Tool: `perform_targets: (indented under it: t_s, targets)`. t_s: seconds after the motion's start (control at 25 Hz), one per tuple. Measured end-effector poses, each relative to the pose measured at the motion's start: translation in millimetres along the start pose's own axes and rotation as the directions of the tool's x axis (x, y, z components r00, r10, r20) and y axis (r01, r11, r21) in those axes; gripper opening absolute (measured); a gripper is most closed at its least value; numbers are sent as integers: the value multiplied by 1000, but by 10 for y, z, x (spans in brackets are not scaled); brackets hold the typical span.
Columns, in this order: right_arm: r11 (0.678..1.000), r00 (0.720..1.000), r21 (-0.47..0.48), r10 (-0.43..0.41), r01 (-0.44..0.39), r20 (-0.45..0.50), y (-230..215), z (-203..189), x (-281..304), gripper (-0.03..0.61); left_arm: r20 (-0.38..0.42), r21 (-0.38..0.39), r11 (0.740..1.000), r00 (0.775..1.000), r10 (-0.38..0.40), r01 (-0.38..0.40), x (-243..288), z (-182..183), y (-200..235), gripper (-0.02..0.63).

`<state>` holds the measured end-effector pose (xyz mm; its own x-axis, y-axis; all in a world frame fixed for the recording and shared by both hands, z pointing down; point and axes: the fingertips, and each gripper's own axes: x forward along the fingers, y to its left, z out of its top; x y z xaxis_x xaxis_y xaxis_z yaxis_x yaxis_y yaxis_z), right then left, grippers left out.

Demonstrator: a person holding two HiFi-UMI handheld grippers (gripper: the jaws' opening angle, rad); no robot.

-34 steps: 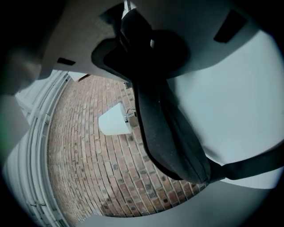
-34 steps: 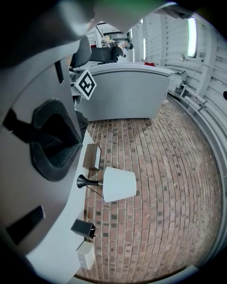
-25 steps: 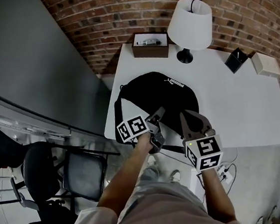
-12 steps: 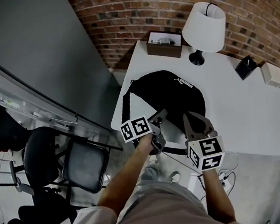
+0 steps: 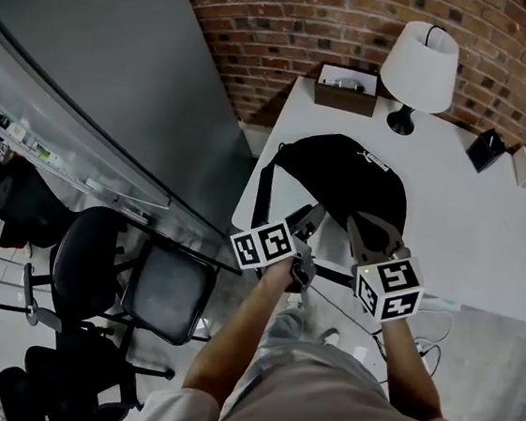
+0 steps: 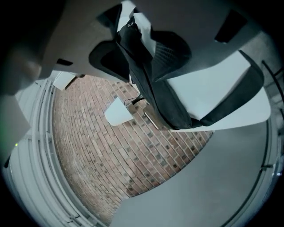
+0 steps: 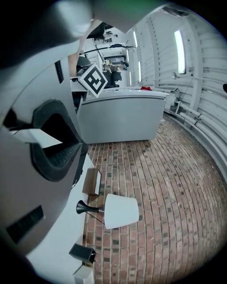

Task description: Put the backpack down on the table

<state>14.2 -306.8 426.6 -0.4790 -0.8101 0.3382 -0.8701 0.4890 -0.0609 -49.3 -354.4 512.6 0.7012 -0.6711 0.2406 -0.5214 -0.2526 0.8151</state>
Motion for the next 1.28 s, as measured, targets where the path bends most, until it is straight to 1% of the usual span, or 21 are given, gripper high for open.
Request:
perform_targets:
  t_s: [0.16, 0.28, 0.4, 0.52, 0.64, 0.88, 1.0, 1.28]
  targets:
    - [999, 999, -9, 42, -42, 12, 126, 45, 4, 0, 23, 76, 997, 1000, 19, -21, -167, 31, -109, 156]
    - [998, 997, -13, 69, -69, 21, 209, 77, -18, 0, 35, 136, 990, 999, 37, -41, -279, 37, -219, 156]
    - [995, 995, -21, 94, -94, 31, 287, 110, -55, 0, 52, 207, 976, 997, 52, -62, -377, 36, -360, 152]
    - [992, 992, -32, 121, -120, 39, 356, 136, -88, 0, 80, 278, 957, 995, 62, -82, -473, 39, -515, 135]
    - [990, 989, -35, 139, -137, 48, 384, 163, -151, 0, 100, 344, 934, 993, 67, -98, -540, 25, -684, 132]
    - [987, 984, -31, 161, -159, 70, 406, 182, -324, 0, 134, 458, 876, 986, 99, -150, -634, -79, -945, 117]
    - [986, 983, -22, 165, -163, 80, 382, 181, -407, 0, 156, 505, 841, 979, 129, -192, -666, -126, -1024, 86]
    - [987, 985, -32, 160, -158, 67, 309, 116, -544, -2, 192, 573, 782, 968, 163, -245, -683, -247, -1178, 8]
